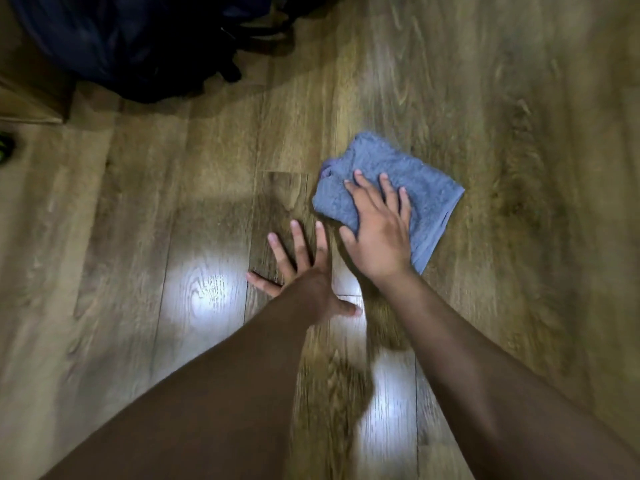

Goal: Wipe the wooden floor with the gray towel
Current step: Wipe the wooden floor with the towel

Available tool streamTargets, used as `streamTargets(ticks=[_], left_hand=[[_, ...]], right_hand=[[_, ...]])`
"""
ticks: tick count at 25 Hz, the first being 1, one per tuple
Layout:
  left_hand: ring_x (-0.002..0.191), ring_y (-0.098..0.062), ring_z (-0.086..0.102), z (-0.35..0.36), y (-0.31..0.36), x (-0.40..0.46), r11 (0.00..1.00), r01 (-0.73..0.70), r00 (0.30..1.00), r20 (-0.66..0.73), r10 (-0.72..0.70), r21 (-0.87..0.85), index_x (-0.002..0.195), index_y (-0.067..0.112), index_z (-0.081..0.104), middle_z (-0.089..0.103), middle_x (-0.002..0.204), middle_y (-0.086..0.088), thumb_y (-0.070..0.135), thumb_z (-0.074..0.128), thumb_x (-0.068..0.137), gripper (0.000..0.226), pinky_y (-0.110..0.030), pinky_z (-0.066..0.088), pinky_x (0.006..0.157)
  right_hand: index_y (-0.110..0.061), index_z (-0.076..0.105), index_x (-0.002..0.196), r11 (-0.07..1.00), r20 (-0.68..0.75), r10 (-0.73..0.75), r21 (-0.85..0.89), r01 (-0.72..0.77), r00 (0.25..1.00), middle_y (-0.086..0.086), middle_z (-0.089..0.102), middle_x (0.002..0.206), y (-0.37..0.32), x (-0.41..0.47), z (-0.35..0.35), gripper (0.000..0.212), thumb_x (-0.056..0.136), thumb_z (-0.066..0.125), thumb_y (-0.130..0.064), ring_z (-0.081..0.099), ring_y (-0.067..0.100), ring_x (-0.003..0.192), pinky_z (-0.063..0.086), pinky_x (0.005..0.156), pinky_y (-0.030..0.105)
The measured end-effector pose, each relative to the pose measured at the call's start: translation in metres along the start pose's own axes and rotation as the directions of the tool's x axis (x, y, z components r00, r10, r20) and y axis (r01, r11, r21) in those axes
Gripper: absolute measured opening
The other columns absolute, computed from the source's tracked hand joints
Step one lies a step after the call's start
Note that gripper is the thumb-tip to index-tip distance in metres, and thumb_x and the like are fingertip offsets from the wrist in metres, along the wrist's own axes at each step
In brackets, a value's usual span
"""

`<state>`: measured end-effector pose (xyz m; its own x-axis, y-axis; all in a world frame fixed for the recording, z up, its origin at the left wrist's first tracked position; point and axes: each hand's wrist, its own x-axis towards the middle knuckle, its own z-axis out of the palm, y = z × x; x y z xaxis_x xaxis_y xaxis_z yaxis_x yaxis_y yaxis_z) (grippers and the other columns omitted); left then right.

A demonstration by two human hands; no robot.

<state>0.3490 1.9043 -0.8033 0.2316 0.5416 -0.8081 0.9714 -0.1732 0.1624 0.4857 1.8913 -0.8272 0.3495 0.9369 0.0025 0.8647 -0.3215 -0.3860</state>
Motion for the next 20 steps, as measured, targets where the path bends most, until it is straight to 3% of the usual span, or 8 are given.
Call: streamTargets(ticks=[4, 7, 9, 11, 12, 14, 17, 20], left_hand=[[0.132, -0.035, -0.055, 0.006, 0.0, -0.004, 0.999, -0.034, 0.997, -0.069, 0.034, -0.01, 0.144, 0.036, -0.045, -0.063, 0.141, 0.007, 0.075, 0.085, 0.048, 0.166, -0.089, -0.01, 0.092], [0.145, -0.023, -0.043, 0.001, -0.019, -0.012, 0.982, -0.168, 0.976, -0.154, 0.153, -0.09, 0.158, 0.04, -0.019, -0.042, 0.159, 0.015, 0.058, 0.081, 0.066, 0.137, -0.087, -0.016, 0.097], [0.15, -0.019, -0.034, -0.008, -0.086, -0.016, 0.975, -0.18, 0.969, -0.197, 0.153, -0.132, 0.158, 0.047, -0.011, -0.031, 0.165, 0.014, 0.069, 0.074, 0.068, 0.126, -0.081, -0.022, 0.1], [0.148, -0.028, -0.036, -0.019, -0.189, -0.043, 0.968, 0.043, 0.973, -0.21, -0.097, -0.248, 0.153, 0.052, -0.021, -0.038, 0.163, 0.005, 0.096, 0.062, 0.047, 0.142, -0.076, -0.021, 0.103], [0.148, -0.032, -0.037, -0.019, -0.24, -0.058, 0.923, 0.178, 0.941, -0.214, -0.261, -0.342, 0.152, 0.052, -0.024, -0.04, 0.162, 0.002, 0.106, 0.054, 0.031, 0.154, -0.074, -0.018, 0.109], [0.148, -0.031, -0.037, -0.013, -0.315, -0.083, 0.842, 0.342, 0.889, -0.146, -0.434, -0.418, 0.151, 0.051, -0.027, -0.041, 0.161, 0.003, 0.112, 0.041, 0.013, 0.165, -0.072, -0.01, 0.115], [0.146, -0.026, -0.041, 0.001, -0.346, -0.084, 0.892, 0.283, 0.923, -0.151, -0.353, -0.352, 0.141, 0.058, -0.037, -0.048, 0.155, 0.01, 0.114, 0.034, 0.024, 0.148, -0.08, -0.013, 0.105], [0.14, -0.029, -0.048, 0.001, -0.356, -0.077, 0.911, 0.223, 0.95, -0.13, -0.282, -0.347, 0.13, 0.062, -0.046, -0.065, 0.133, 0.015, 0.109, 0.042, 0.04, 0.135, -0.082, -0.013, 0.102]], right_hand=[[-0.026, 0.035, 0.151, 0.989, -0.011, 0.144, -0.007, -0.144, 0.989, -0.008, 0.027, 0.162, -0.017, -0.029, 0.006, 0.074, 0.084, 0.066, -0.029, 0.008, 0.025, 0.153, -0.002, 0.124, 0.048], [-0.027, 0.033, 0.152, 0.981, -0.021, 0.192, -0.026, -0.192, 0.981, -0.009, 0.025, 0.163, -0.028, -0.064, 0.011, 0.077, 0.083, 0.067, -0.028, 0.007, 0.024, 0.153, -0.002, 0.124, 0.047], [-0.027, 0.033, 0.151, 0.983, -0.043, 0.173, -0.051, -0.175, 0.984, -0.008, 0.027, 0.163, -0.032, -0.085, 0.017, 0.076, 0.083, 0.067, -0.029, 0.009, 0.025, 0.153, 0.0, 0.124, 0.048], [-0.026, 0.035, 0.15, 0.982, -0.054, 0.182, -0.04, -0.184, 0.982, -0.007, 0.029, 0.162, -0.042, -0.103, 0.021, 0.076, 0.082, 0.068, -0.028, 0.011, 0.026, 0.152, 0.002, 0.124, 0.05], [-0.025, 0.035, 0.15, 0.978, -0.061, 0.204, -0.035, -0.206, 0.977, -0.007, 0.029, 0.162, -0.048, -0.112, 0.023, 0.076, 0.082, 0.069, -0.027, 0.011, 0.027, 0.152, 0.002, 0.124, 0.05], [-0.024, 0.034, 0.15, 0.964, -0.066, 0.263, -0.029, -0.266, 0.962, -0.007, 0.028, 0.162, -0.063, -0.127, 0.03, 0.078, 0.081, 0.07, -0.024, 0.01, 0.028, 0.152, 0.002, 0.124, 0.051], [-0.024, 0.034, 0.15, 0.943, -0.084, 0.333, 0.011, -0.333, 0.939, -0.006, 0.027, 0.163, -0.097, -0.136, 0.045, 0.08, 0.079, 0.071, -0.023, 0.011, 0.029, 0.152, 0.003, 0.123, 0.053], [-0.023, 0.035, 0.151, 0.973, -0.033, 0.227, -0.037, -0.229, 0.973, -0.004, 0.03, 0.162, -0.164, -0.146, 0.065, 0.082, 0.077, 0.072, -0.029, 0.017, 0.033, 0.151, 0.008, 0.122, 0.056]])
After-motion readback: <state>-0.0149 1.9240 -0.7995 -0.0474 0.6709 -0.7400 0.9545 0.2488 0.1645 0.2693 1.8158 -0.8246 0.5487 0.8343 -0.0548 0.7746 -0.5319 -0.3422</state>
